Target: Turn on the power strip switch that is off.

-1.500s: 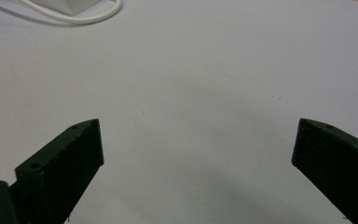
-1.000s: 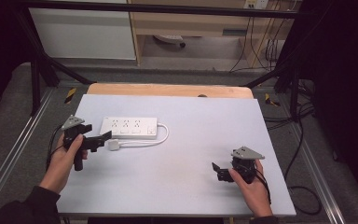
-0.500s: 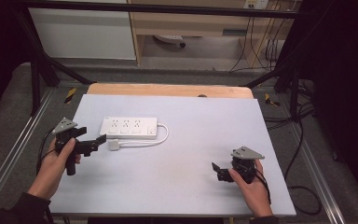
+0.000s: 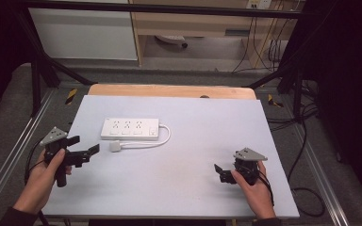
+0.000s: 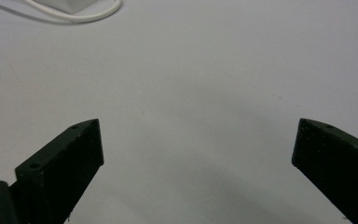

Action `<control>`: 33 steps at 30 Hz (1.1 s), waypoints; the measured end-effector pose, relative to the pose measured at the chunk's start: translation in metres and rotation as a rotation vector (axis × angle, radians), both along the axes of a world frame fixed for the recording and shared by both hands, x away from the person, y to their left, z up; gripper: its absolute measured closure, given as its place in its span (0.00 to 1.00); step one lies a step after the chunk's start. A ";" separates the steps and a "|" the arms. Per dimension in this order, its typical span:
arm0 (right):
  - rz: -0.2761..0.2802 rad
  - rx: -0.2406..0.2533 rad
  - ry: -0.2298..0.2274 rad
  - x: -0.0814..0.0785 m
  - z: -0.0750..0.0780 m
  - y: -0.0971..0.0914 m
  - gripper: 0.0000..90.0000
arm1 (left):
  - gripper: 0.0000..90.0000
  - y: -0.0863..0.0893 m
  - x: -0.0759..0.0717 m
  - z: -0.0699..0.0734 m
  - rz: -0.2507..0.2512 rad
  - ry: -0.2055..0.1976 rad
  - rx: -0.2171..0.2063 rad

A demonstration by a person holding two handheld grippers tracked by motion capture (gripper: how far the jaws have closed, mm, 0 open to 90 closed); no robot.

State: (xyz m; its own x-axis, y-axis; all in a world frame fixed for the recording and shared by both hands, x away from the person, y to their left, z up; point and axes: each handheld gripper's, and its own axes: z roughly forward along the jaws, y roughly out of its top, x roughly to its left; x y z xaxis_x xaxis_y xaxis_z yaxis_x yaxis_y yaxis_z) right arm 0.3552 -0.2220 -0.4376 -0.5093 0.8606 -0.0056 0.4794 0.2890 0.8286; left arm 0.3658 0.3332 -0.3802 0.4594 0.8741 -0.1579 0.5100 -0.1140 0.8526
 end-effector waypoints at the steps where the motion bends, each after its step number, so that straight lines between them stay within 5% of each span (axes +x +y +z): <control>1: -0.001 0.001 0.001 0.000 0.000 0.000 0.03 | 0.08 0.001 -0.001 -0.001 0.001 0.001 -0.003; 7: -0.002 0.002 0.002 0.000 0.000 0.000 0.03 | 0.08 0.005 -0.012 -0.008 0.015 -0.009 0.001; 9: -0.002 0.002 0.004 0.000 0.000 0.000 0.03 | 0.08 0.005 -0.016 -0.009 -0.014 -0.014 -0.011; 15: -0.006 -0.002 0.009 0.000 -0.001 0.000 0.03 | 0.08 -0.002 -0.031 -0.018 -0.038 -0.023 0.047; 29: -0.023 -0.015 0.022 0.001 -0.003 -0.003 0.03 | 0.09 -0.013 -0.055 -0.054 -0.051 0.042 0.048; 33: -0.069 -0.030 0.056 0.003 -0.007 -0.006 0.03 | 0.09 -0.017 -0.055 -0.057 -0.037 0.048 0.094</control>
State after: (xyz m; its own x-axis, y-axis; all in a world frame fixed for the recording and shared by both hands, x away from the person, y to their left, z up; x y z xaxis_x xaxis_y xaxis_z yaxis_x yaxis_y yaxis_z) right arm 0.3579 -0.2282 -0.4445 -0.4488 0.8936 -0.0053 0.5444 0.2781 0.7913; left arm 0.3110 0.3161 -0.4375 0.4859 0.8685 -0.0985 0.5435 -0.2120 0.8122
